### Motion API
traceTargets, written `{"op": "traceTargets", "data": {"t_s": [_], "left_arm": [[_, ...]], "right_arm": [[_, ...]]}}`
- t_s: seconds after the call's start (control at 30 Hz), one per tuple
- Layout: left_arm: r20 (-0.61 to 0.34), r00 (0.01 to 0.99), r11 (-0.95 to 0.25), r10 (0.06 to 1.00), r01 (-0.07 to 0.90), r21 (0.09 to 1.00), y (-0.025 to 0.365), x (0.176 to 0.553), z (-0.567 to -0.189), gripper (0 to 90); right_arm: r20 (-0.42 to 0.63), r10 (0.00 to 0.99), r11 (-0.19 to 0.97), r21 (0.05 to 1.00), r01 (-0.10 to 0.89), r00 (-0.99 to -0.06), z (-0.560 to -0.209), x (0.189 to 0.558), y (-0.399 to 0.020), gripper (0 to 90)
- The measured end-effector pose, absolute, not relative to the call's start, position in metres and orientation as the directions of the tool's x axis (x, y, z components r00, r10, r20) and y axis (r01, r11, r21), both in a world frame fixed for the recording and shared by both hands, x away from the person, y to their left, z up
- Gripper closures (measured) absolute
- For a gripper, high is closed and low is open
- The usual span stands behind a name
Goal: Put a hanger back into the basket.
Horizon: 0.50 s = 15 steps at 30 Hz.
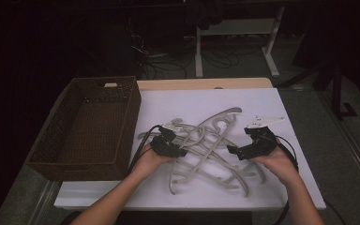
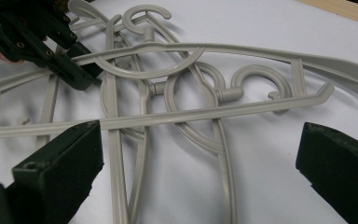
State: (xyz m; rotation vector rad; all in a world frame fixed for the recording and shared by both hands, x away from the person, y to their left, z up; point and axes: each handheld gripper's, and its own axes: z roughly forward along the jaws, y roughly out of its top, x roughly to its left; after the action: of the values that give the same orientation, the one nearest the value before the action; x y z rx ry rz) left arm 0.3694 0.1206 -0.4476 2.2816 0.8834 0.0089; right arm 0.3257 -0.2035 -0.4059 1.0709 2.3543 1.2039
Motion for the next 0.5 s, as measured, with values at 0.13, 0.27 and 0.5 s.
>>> {"op": "traceTargets", "data": {"t_s": [0.13, 0.27, 0.5], "left_arm": [[-0.233, 0.757, -0.520, 0.610, 0.604, 0.604, 0.124, 0.373, -0.448, 71.8], [-0.235, 0.745, -0.506, 0.625, 0.615, 0.605, 0.128, 0.376, -0.448, 75.6], [-0.250, 0.743, -0.496, 0.621, 0.619, 0.609, 0.132, 0.380, -0.448, 81.1]], "right_arm": [[0.076, 0.726, 0.375, 0.790, 0.486, -0.684, -0.405, 0.325, -0.203, 0.3], [0.077, 0.726, 0.375, 0.788, 0.487, -0.683, -0.406, 0.325, -0.203, 0.3], [0.074, 0.722, 0.382, 0.786, 0.485, -0.688, -0.406, 0.325, -0.201, 0.3]]}}
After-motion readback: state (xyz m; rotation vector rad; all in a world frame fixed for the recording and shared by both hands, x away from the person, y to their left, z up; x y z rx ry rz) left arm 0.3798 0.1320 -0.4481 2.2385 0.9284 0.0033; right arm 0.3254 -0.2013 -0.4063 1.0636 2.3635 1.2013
